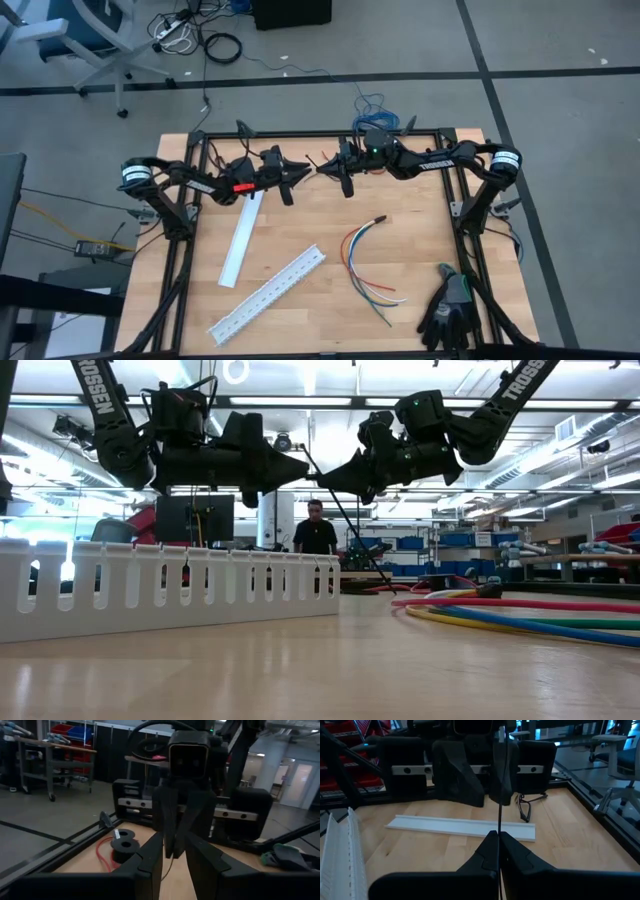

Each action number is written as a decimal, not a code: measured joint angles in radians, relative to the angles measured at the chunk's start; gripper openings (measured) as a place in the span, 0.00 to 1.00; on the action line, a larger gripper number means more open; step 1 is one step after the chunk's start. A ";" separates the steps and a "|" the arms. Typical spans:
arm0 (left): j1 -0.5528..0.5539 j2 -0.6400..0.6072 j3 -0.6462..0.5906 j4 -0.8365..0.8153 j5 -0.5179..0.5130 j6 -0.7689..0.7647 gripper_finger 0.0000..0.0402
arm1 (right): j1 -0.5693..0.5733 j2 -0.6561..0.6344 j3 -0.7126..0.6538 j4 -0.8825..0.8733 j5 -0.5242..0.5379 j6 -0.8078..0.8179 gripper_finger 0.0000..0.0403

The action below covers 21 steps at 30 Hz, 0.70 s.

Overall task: Ziptie cables
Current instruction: Wrap the left black zip tie

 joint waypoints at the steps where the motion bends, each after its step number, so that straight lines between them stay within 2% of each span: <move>1: 0.000 0.000 0.000 0.002 0.000 0.000 0.22 | 0.000 0.000 0.000 0.000 0.000 0.000 0.00; 21: 0.000 0.000 0.031 0.016 0.000 0.003 0.22 | 0.002 0.000 0.000 -0.010 -0.028 -0.006 0.00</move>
